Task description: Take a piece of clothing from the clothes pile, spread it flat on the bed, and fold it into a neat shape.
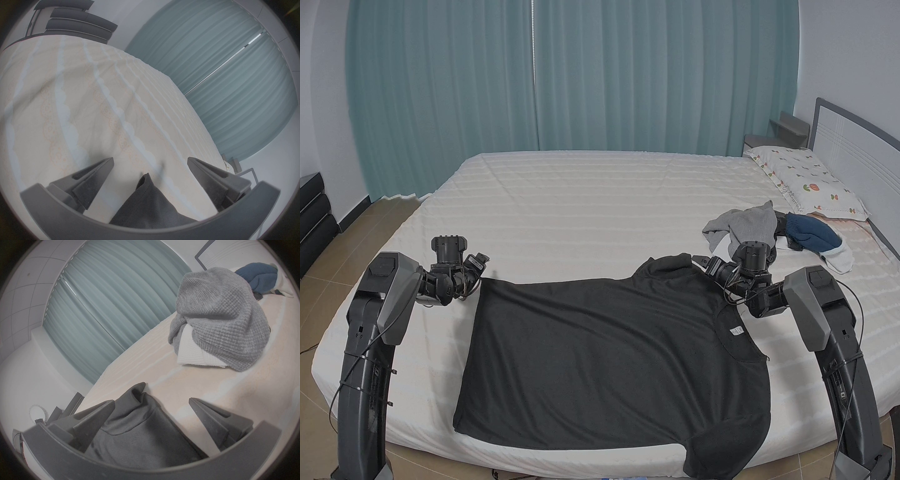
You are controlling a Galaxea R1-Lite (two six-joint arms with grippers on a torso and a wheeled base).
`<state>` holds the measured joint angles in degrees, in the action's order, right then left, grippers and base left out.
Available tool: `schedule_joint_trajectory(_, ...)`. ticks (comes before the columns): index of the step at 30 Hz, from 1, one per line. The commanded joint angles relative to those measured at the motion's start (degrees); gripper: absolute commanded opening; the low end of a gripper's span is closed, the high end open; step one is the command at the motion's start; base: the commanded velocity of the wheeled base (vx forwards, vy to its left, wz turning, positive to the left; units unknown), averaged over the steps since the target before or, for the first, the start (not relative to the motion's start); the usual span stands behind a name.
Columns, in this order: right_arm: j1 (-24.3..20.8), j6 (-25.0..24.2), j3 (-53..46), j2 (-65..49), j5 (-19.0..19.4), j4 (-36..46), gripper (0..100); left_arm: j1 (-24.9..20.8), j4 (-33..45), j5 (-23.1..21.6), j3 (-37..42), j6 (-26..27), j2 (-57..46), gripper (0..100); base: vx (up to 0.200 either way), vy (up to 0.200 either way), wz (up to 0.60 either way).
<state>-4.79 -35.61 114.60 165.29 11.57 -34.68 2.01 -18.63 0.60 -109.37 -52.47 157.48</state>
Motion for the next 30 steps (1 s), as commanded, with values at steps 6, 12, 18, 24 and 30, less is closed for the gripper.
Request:
schedule_joint_trajectory(6, 0.3, 0.0, 0.0, 1.0, 0.0, 0.0, 0, 0.0, 0.0, 0.0, 0.0, 0.1, -0.1, 100, 0.0, 0.0, 0.0)
schedule_joint_trajectory(12, 0.6, 0.0, 0.0, 0.5, -0.1, 1.4, 0, 0.0, 0.0, 0.0, 0.0, 0.1, -0.1, 100, 0.0, 0.0, 0.0)
schedule_joint_trajectory(18, 1.3, -0.1, 0.0, -0.4, -0.9, 1.5, 0, 0.0, 0.0, 0.0, 0.0, 0.1, 0.0, 100, 0.0, 0.0, 0.0)
schedule_joint_trajectory(24, 2.0, -0.2, 0.0, -0.9, -1.1, 1.6, 0, 0.0, 0.0, 0.0, 0.0, 0.2, 0.1, 100, 0.0, 0.0, 0.0)
schedule_joint_trajectory(30, 0.5, -0.1, 0.0, -0.7, -1.1, 1.8, 100, 0.0, 0.1, 0.0, 0.0, 0.2, 0.1, 100, 0.0, 0.0, 0.0)
